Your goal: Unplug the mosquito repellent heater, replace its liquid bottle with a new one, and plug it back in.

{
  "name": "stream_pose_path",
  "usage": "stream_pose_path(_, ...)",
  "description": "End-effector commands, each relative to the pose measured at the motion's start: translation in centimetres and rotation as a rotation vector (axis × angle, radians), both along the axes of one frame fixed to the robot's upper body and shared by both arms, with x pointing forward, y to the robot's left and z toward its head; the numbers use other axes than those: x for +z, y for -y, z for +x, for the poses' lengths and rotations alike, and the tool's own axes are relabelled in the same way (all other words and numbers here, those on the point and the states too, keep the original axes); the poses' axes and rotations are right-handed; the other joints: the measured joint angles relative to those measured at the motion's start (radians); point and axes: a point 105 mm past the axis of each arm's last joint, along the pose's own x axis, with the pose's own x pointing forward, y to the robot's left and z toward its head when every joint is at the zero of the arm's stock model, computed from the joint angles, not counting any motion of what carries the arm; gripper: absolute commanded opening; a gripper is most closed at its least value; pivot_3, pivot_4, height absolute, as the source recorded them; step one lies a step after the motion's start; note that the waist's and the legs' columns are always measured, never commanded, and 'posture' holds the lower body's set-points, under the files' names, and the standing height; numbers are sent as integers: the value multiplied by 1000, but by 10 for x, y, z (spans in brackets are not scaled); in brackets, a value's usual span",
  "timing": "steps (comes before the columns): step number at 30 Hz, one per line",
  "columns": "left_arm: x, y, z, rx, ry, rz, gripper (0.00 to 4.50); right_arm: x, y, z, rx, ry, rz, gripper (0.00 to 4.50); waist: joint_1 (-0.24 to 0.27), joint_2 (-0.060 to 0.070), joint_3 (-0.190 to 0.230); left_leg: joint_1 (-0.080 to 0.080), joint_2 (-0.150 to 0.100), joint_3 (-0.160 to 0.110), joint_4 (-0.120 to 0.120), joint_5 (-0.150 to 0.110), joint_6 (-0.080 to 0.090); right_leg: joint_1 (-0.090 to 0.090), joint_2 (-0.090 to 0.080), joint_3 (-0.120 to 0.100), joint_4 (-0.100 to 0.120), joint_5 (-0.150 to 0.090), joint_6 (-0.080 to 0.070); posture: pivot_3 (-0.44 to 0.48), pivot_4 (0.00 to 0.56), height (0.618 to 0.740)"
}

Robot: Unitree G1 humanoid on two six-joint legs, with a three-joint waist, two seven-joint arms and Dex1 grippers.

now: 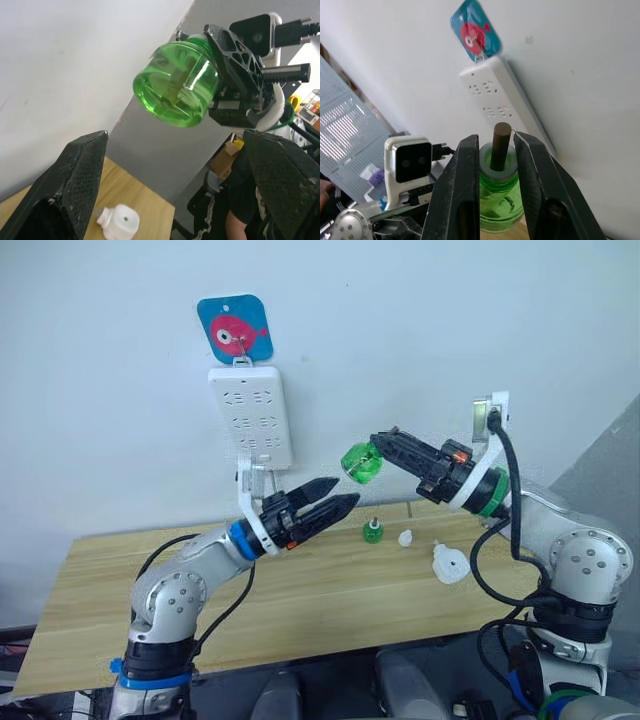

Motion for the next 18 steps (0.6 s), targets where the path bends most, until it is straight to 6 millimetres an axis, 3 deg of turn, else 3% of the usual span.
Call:
stream_pose_path(1, 13, 6, 0, -15, 7, -41, 4500, 18, 0, -7, 25, 7, 78, 669, 0, 1, 0, 2, 0, 0, 0, -1, 1, 1, 0, 0, 0, 0, 0, -180, 108, 740)
stream_pose_path(7, 26, 13, -6, -98, 19, -65, 4500, 22, -2, -13, 78, -65, 143, 669, -1, 1, -1, 5, 0, 1, 0, -1, 2, 5, 1, 1, -1, 0, 0, -184, 109, 740)
stream_pose_path(18, 41, 2, -7, -162, 33, -76, 4500, 20, 8, -17, 136, -170, 206, 669, -1, 1, 0, 6, 0, 2, 0, -2, 4, 5, 1, 1, -2, 0, 0, -180, 115, 740)
